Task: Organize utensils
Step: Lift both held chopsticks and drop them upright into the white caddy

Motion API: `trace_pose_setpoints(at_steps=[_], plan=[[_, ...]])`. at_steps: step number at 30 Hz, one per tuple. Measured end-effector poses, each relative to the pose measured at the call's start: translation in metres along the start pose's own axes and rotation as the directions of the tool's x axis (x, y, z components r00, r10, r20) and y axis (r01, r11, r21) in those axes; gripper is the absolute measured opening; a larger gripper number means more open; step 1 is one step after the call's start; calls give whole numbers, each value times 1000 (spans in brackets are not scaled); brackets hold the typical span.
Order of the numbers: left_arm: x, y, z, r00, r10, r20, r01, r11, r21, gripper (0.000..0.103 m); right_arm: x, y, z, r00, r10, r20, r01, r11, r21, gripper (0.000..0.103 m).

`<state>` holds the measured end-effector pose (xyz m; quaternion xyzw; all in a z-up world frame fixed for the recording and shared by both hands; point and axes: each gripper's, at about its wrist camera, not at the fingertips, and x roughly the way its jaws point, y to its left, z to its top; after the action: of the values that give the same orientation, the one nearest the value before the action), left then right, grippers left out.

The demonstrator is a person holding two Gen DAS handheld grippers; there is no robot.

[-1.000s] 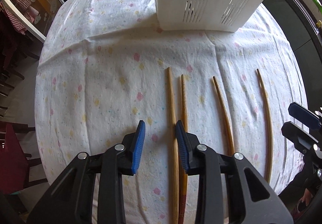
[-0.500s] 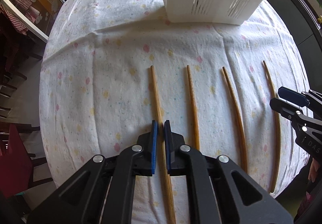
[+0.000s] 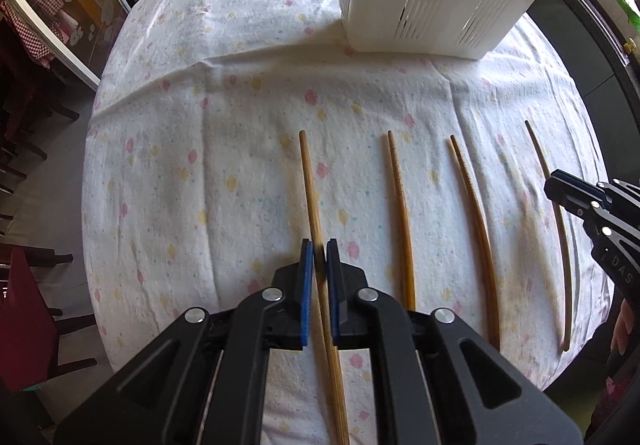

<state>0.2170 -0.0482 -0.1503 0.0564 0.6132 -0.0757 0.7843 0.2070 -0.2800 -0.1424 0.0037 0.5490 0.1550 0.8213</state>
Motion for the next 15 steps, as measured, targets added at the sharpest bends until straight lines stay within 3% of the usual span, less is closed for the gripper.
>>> trace_pose_setpoints(at_steps=[8, 15], plan=[[-54, 6, -15, 994, -35, 101, 33, 999, 19, 6, -79, -2, -8, 984, 86, 154, -87, 996, 1, 7], [-90, 0, -20, 985, -47, 164, 42, 998, 35, 6, -116, 3, -16, 966, 115, 233, -115, 993, -11, 7]])
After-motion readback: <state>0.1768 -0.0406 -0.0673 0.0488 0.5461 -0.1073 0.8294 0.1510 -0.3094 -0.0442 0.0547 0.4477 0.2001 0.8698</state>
